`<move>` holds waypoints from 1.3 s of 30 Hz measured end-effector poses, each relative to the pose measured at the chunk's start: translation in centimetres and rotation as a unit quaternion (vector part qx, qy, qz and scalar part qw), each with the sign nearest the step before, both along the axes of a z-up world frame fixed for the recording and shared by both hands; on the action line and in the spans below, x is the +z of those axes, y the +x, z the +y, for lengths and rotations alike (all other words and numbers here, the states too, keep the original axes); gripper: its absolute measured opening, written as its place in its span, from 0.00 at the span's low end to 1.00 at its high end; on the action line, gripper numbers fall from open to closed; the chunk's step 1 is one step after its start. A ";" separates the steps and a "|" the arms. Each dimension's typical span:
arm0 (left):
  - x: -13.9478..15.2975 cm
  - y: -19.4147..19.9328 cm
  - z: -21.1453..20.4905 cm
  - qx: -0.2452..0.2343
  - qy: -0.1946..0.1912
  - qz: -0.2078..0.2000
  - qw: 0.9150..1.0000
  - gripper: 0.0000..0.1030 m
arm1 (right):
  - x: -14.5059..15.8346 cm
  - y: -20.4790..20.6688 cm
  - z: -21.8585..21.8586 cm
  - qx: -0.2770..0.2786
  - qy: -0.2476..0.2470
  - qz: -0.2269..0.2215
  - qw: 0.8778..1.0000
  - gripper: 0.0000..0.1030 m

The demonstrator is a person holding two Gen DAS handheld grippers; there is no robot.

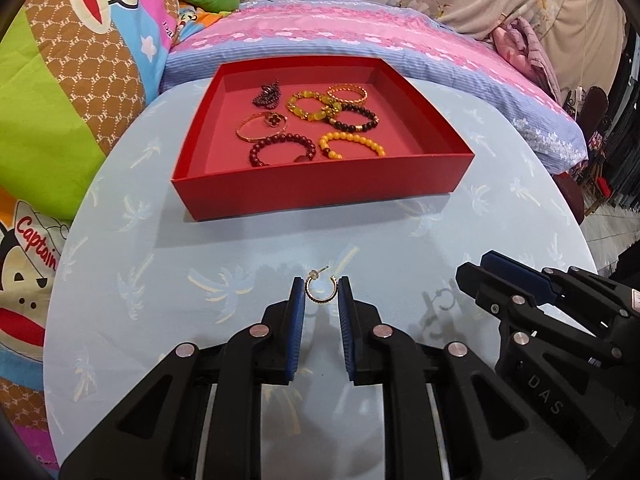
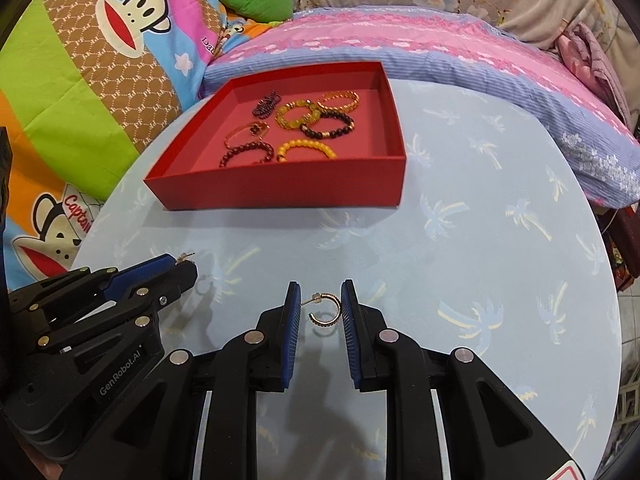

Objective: Organize jewelry
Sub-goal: 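Carry both hoop earrings into the red box and open both tools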

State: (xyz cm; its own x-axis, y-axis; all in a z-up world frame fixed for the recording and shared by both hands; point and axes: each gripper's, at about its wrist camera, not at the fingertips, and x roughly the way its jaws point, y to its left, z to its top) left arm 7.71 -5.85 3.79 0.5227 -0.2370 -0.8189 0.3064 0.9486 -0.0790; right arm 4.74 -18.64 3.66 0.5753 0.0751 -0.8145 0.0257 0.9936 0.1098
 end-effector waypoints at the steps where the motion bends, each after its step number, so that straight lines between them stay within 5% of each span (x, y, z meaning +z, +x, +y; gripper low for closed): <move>1: 0.2 0.0 0.1 0.001 -0.001 -0.001 1.000 0.16 | 0.2 0.1 0.2 0.002 0.000 -0.003 1.000 0.19; 15: 2.5 2.2 2.4 0.027 -0.018 -0.019 0.999 0.16 | 2.9 2.9 1.3 0.013 0.010 -0.032 0.999 0.19; 26: 4.3 7.8 2.4 0.044 -0.021 -0.049 0.998 0.16 | 4.2 8.8 0.0 -0.006 -0.002 -0.052 0.999 0.19; 39: 2.5 14.8 0.2 0.043 0.003 -0.046 0.998 0.16 | 2.5 15.3 -1.1 -0.023 -0.007 -0.042 0.999 0.19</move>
State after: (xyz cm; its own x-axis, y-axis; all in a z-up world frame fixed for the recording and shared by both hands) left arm 22.50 -5.63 6.32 0.6136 -0.1841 -0.7679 0.2297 0.9720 -0.0495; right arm 20.04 -19.79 6.18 0.6439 0.0364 -0.7643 0.0620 0.9931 0.0996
